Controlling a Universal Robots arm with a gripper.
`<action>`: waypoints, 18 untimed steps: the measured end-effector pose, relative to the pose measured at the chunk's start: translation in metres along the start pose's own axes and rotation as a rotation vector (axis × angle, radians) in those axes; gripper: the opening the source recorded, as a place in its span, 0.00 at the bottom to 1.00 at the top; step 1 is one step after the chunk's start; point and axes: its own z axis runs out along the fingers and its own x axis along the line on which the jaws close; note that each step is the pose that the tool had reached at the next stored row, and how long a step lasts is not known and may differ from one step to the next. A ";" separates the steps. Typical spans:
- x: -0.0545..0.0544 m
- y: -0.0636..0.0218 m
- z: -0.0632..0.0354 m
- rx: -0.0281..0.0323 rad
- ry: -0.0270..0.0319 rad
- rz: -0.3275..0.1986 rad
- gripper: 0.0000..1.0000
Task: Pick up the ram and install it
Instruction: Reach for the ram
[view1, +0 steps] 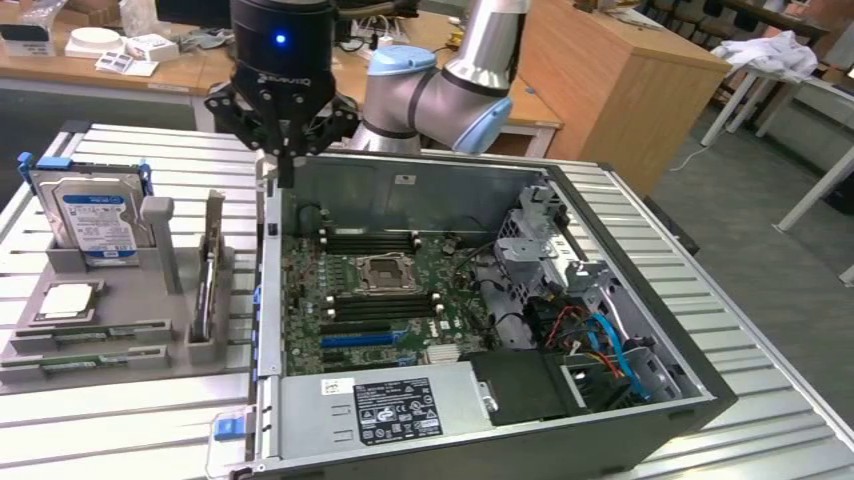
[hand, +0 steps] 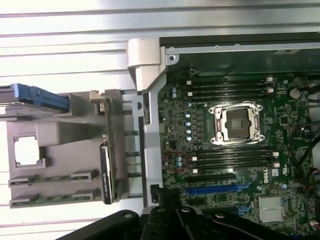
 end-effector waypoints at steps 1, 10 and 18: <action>0.003 -0.0002 0.0000 -0.0001 0.0000 0.000 0.11; 0.028 -0.0021 0.0000 -0.0001 -0.0001 0.000 0.11; 0.050 -0.0038 0.0000 0.0001 0.0000 0.000 0.11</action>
